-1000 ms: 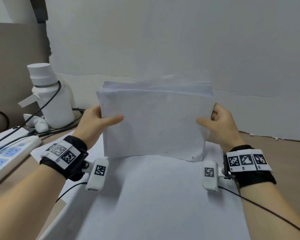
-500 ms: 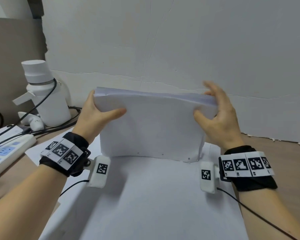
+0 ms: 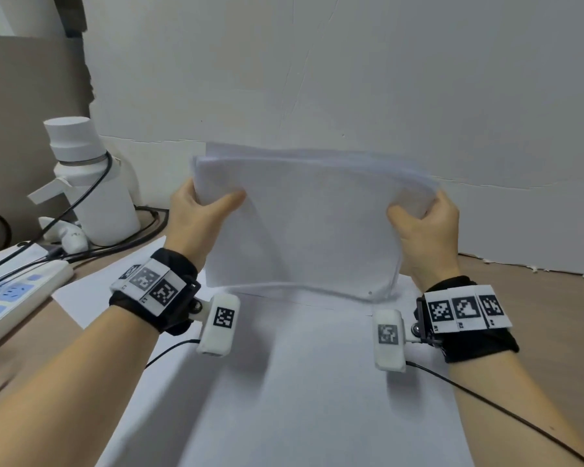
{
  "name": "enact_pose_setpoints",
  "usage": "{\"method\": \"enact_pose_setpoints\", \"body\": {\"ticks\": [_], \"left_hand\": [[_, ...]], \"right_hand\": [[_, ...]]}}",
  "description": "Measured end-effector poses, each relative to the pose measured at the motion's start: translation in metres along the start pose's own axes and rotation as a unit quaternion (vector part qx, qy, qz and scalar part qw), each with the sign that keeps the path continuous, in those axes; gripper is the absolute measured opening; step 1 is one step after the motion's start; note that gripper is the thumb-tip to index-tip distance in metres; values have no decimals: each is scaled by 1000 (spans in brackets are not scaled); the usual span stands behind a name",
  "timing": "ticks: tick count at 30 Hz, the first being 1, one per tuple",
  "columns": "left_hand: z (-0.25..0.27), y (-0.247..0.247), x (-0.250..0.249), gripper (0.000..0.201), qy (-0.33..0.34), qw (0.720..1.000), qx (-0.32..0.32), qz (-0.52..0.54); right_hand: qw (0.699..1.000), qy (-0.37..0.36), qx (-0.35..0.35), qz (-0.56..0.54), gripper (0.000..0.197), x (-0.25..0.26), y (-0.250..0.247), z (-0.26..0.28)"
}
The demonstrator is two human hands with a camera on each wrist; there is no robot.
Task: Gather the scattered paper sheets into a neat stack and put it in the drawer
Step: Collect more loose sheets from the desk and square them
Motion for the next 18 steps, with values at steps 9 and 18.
{"method": "enact_pose_setpoints", "body": {"ticks": [9,18], "left_hand": [[9,-17,44,75,-83,996,-28,-34],[11,-18,55,74,-105,994,2,9]], "right_hand": [[986,152,54,32,48,-54,8,-2],[984,155,83,40,33,-64,15,0]]}}
Point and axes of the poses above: each hand's wrist, its own z-axis away from the middle knuckle, its own y-axis out of the palm, x = y × z, the point moved 6 cm from there along -z, towards the middle knuckle, and after that the axes turned 12 degrees about y, right-handed, at the moved point
